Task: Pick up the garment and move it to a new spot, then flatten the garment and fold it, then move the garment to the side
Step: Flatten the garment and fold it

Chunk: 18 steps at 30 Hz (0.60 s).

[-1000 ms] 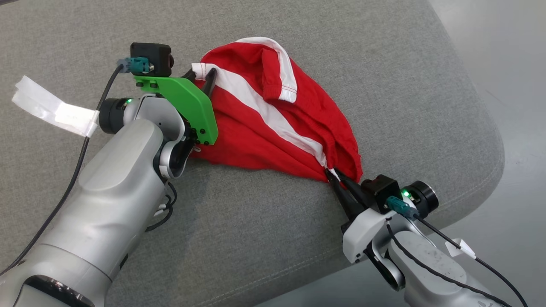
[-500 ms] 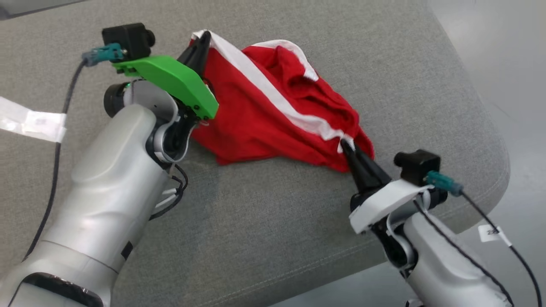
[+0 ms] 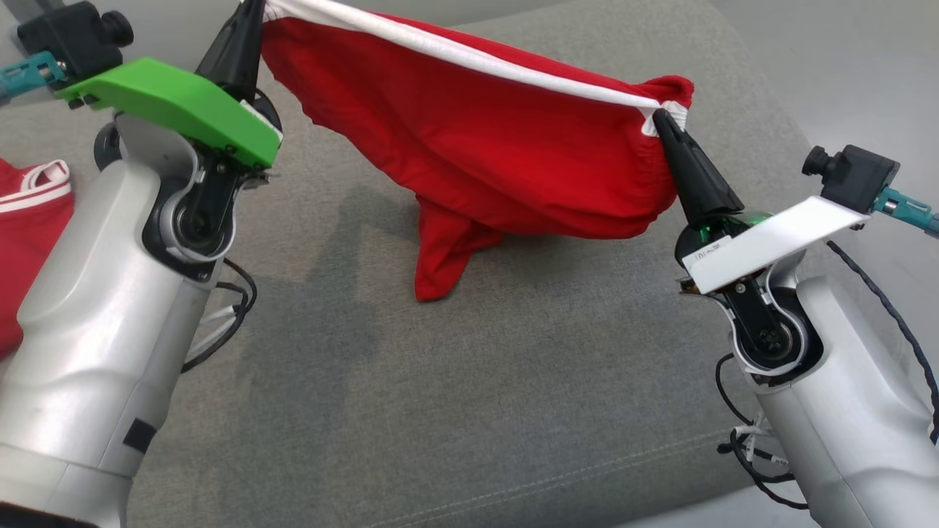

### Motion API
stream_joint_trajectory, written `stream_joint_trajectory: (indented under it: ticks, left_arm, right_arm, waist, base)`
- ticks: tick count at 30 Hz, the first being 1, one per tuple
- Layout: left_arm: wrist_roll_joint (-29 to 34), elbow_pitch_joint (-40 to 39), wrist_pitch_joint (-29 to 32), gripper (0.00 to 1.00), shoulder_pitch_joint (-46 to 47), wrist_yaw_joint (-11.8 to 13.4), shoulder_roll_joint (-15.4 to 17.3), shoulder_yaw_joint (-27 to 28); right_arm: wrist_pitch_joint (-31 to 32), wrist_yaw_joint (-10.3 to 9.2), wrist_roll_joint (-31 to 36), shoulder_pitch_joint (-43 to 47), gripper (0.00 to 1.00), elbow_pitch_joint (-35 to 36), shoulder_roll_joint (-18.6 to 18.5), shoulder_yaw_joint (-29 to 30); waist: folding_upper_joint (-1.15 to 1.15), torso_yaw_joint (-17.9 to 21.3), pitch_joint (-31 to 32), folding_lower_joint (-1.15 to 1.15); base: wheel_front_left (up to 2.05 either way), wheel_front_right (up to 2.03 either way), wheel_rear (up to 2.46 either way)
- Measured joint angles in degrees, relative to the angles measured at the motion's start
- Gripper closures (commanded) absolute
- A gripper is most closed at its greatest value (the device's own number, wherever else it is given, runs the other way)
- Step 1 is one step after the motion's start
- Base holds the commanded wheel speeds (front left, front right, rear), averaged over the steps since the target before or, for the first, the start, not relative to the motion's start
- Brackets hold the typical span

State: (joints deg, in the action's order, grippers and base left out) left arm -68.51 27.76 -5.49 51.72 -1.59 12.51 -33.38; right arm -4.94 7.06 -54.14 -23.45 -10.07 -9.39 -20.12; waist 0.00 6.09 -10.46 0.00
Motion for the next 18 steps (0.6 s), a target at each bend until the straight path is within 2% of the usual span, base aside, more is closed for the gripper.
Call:
stream_joint_trajectory:
  ticks: [4,7,13,18]
  left_arm:
    - [-2.7,-4.1,0.7,1.00,-4.7,0.0,1.7,1.3]
    - [-4.1,-8.1,0.6,1.00,-8.3,0.5,4.3,3.2]
    - [-5.7,-18.4,-0.8,1.00,-14.4,4.0,9.7,7.8]
    - [-6.1,-29.9,-1.7,1.00,-17.8,6.7,13.8,11.8]
  right_arm:
    - [3.7,0.00,-6.1,1.4,1.00,6.5,-0.2,-0.5]
    - [6.2,0.00,-8.8,3.7,1.00,12.4,-1.1,-2.1]
    - [9.4,-0.01,-13.6,6.8,1.00,28.6,-5.0,-3.3]
    - [9.7,-0.01,-15.4,9.7,1.00,40.2,-8.7,1.0]
  waist:
    - [0.00,-1.7,2.4,0.00]
    - [0.00,-2.7,4.1,0.00]
    - [0.00,-3.4,7.1,0.00]
    - [0.00,-3.4,8.5,0.00]
  base:
    - [0.00,0.00,0.00]
    - [0.00,0.00,0.00]
    - [0.00,0.00,0.00]
    - [0.00,0.00,0.00]
